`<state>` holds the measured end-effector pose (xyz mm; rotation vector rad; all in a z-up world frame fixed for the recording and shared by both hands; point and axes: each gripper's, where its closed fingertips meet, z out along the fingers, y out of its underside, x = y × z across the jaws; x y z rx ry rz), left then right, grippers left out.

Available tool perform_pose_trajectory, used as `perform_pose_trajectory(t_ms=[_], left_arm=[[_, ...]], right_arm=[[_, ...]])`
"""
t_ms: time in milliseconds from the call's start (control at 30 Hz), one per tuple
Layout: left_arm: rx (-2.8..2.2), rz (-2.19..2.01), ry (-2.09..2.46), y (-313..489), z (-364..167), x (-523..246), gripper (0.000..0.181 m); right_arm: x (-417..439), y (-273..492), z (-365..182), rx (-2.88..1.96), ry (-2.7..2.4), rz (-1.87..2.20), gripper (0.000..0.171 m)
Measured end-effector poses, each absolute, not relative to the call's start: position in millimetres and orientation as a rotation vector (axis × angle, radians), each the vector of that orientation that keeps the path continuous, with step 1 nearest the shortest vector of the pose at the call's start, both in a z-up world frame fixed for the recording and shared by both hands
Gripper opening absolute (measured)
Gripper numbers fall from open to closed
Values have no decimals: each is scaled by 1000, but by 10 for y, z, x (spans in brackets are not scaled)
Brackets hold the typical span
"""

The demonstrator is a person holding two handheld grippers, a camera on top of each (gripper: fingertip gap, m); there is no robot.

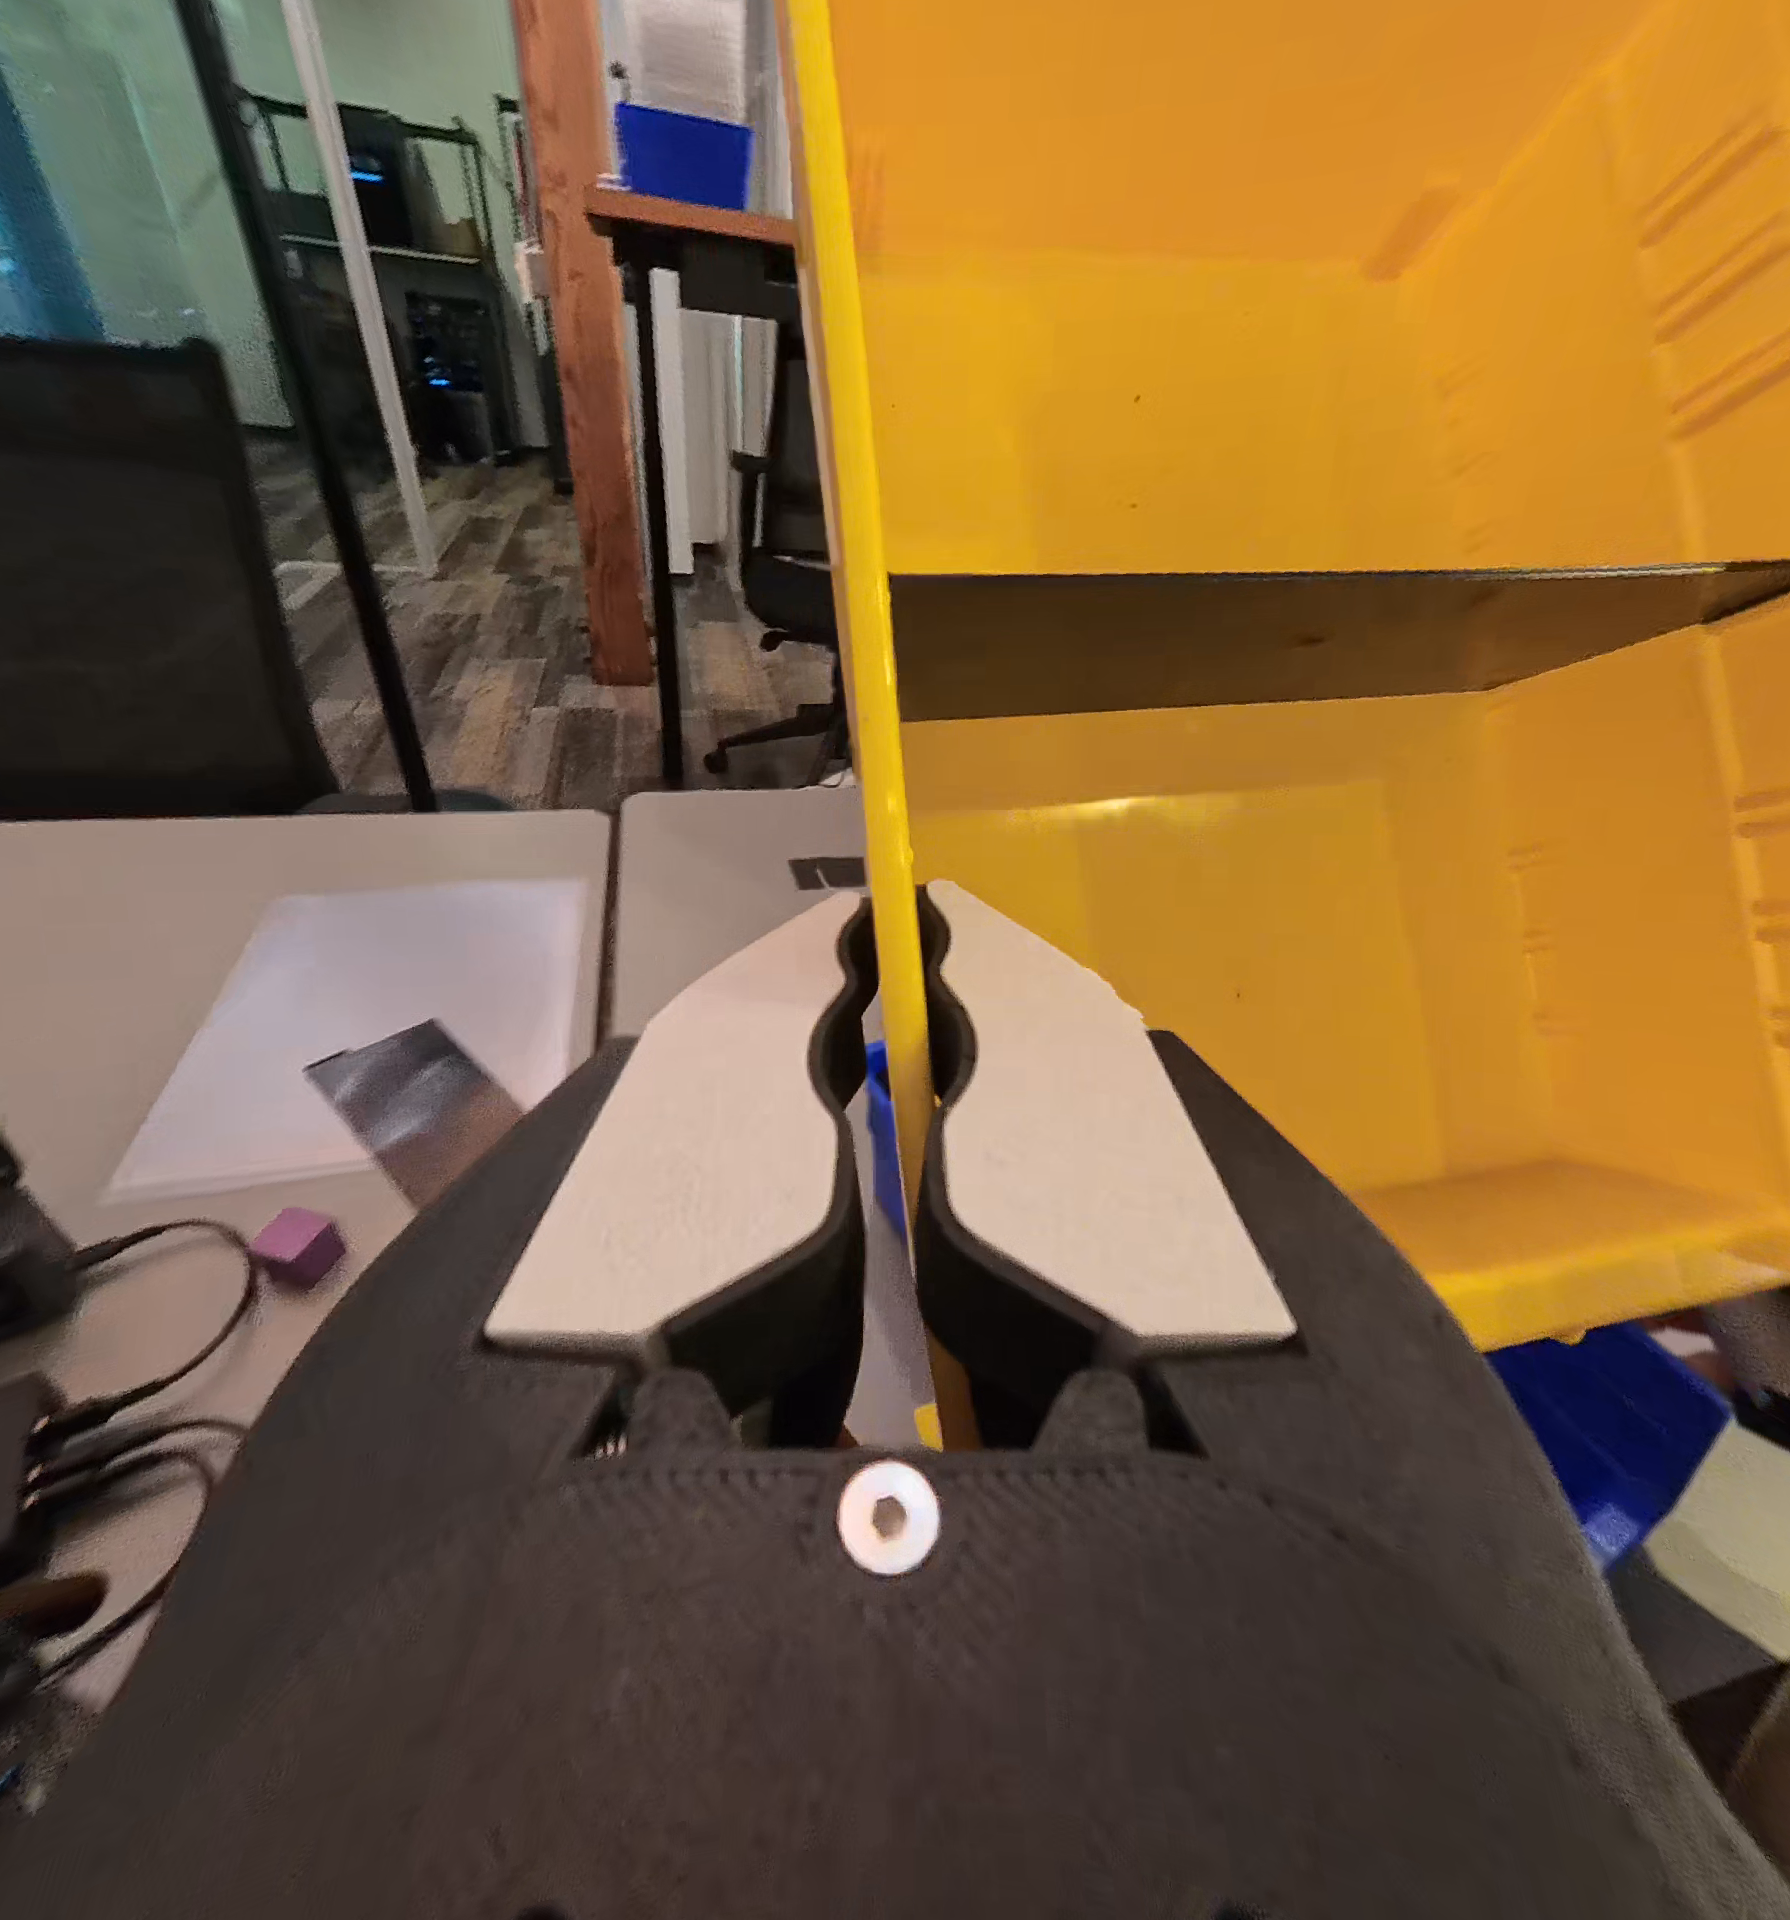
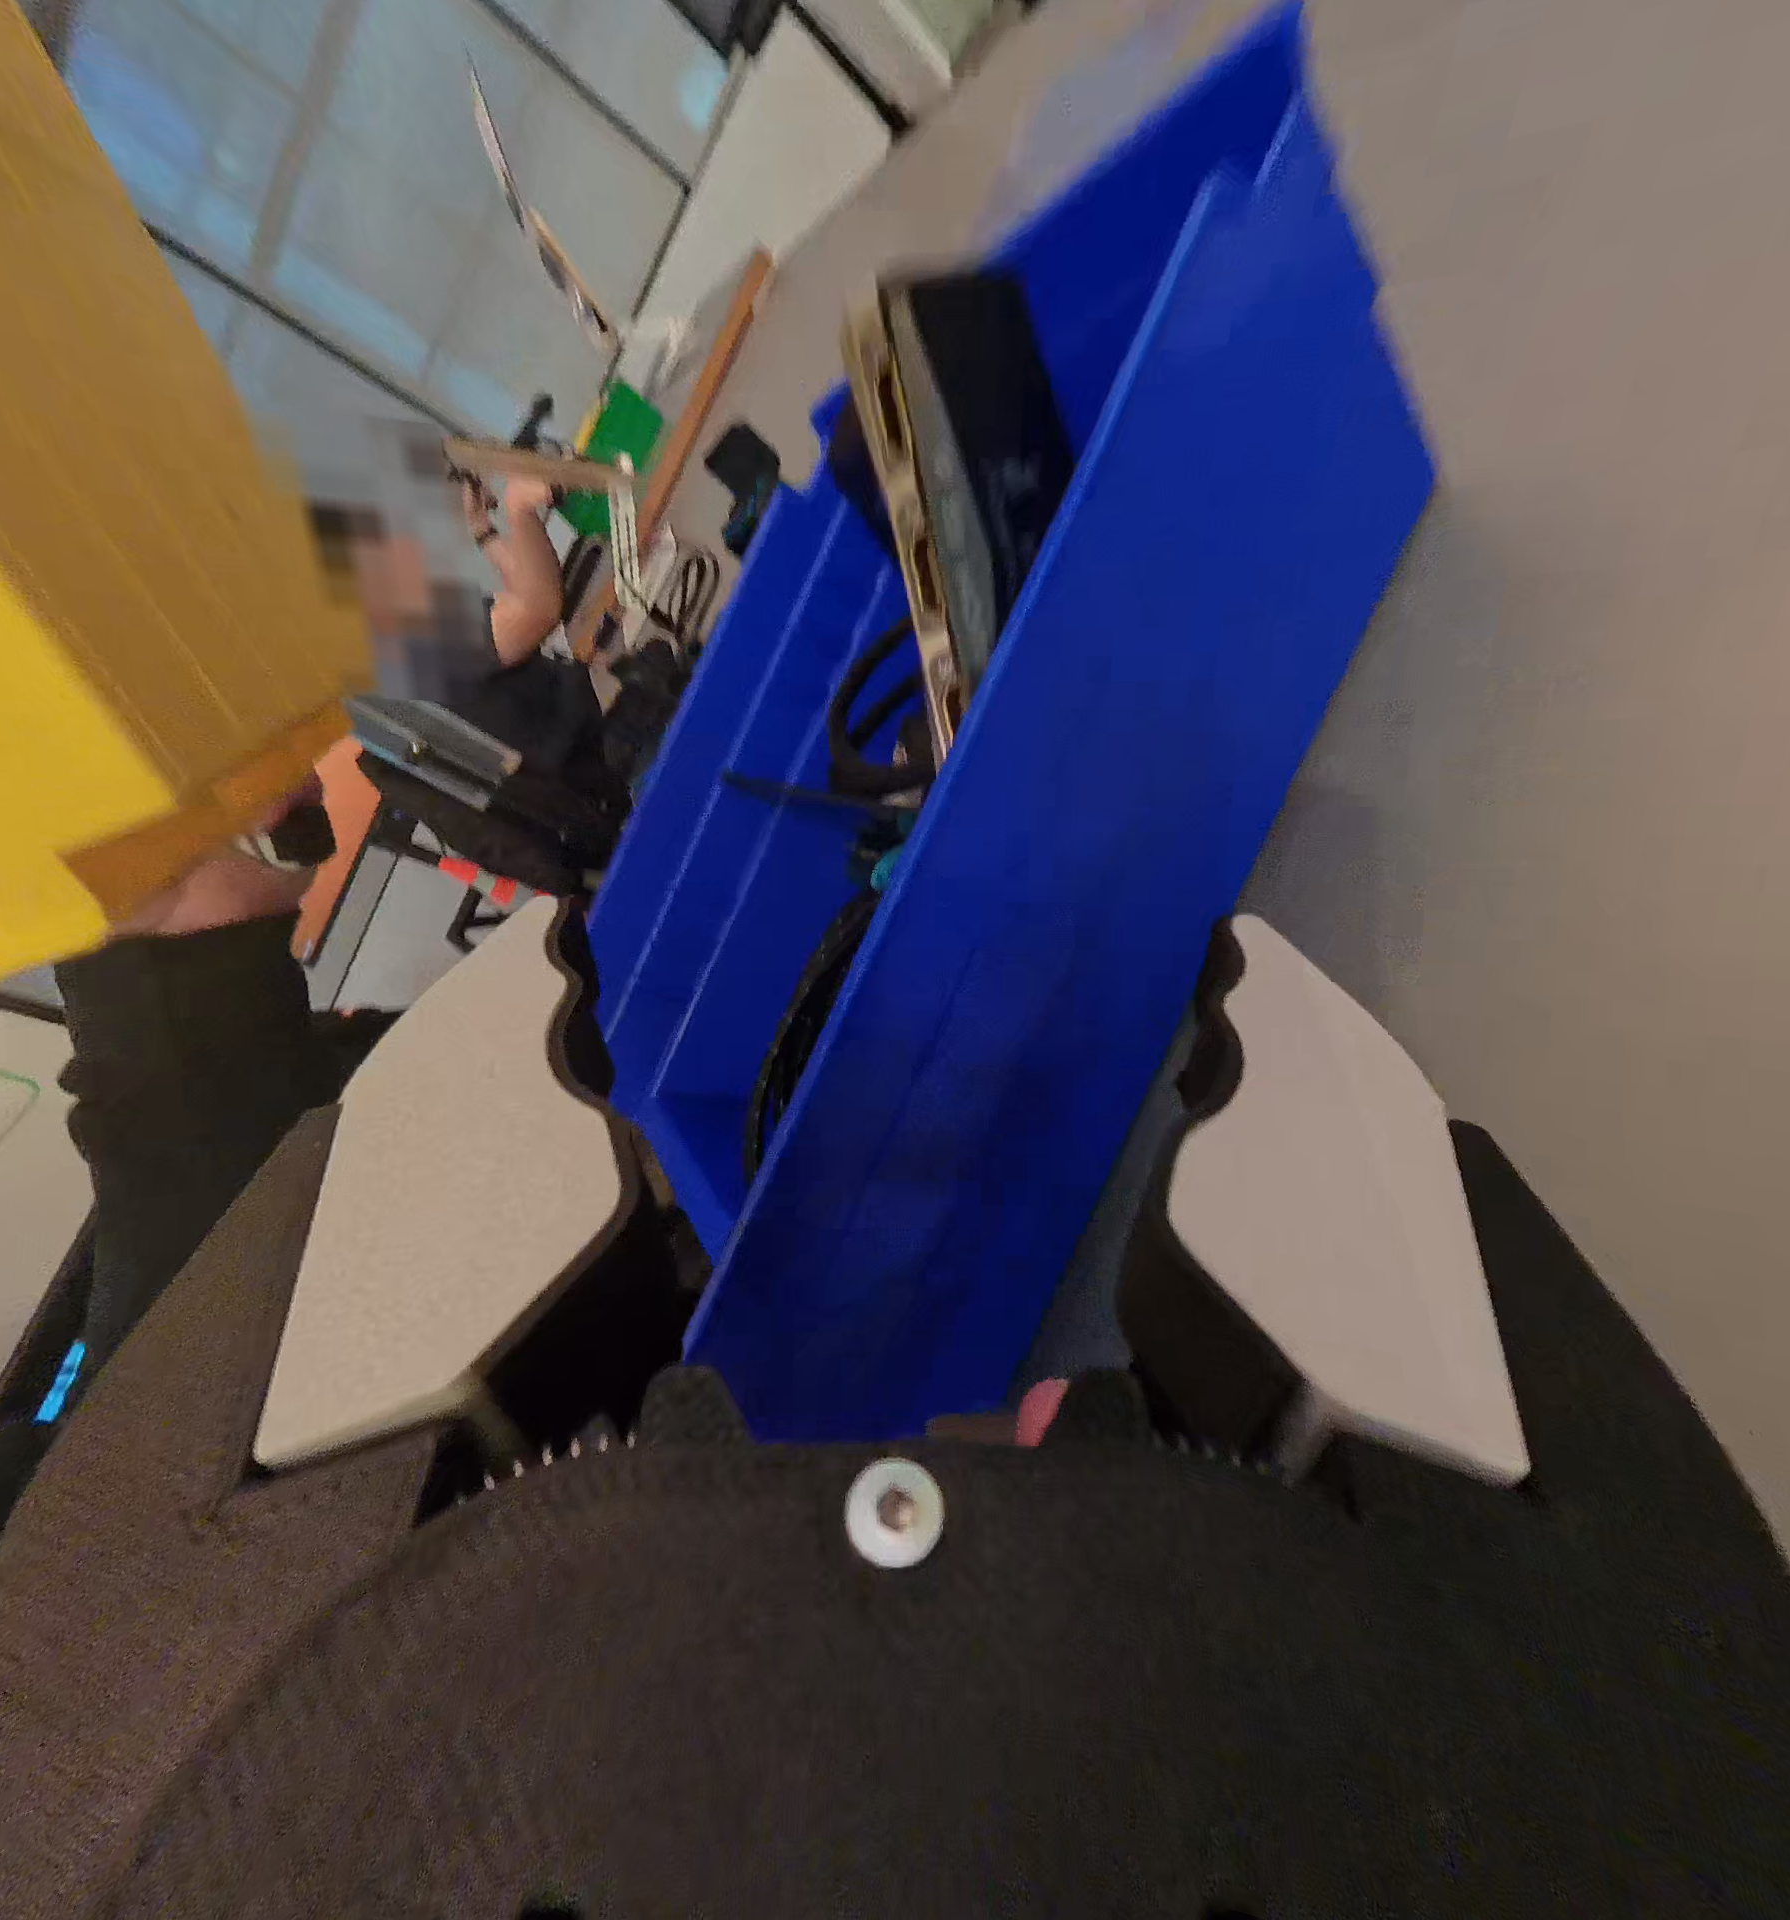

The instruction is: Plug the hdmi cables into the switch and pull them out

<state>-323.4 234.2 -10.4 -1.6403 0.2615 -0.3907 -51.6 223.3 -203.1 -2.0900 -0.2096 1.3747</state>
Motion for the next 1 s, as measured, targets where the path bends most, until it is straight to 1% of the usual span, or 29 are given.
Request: perform_pose_trajectory(t_ms=[133,200,267,400,567,667,767,800,833,900,1000], left_arm=[[-1609,-447,343,2364,3,-2632,5],[-1598,-480,387,2394,36,-2295,5],[-1594,-502,429,2437,54,-1962,5],[-1611,-516,504,2559,22,-1310,5],[-1637,-488,611,2654,-120,-541,5],[-1657,-456,692,2681,-255,-134,6],[-1701,-457,773,2671,-447,231,6],[-1718,-467,804,2658,-519,343,6],[-1732,-463,820,2660,-583,427,6],[-1762,-446,823,2679,-698,539,6],[-1831,-494,811,2680,-899,702,6]], right_arm=[[129,2376,-1540,-1909,-104,1282,105],[510,2387,-1255,-1777,-57,1219,99],[893,2327,-1008,-1633,-13,1163,95],[1486,2029,-704,-1396,37,1054,89],[1704,1565,-391,-1243,-81,905,98],[1667,1424,-348,-1242,-154,826,101],[1587,1442,-443,-1313,-199,744,99],[1588,1485,-486,-1346,-189,706,107],[1630,1550,-554,-1388,-163,647,110],[1747,1644,-700,-1457,-132,565,106],[1976,1719,-818,-1522,-51,567,98]])
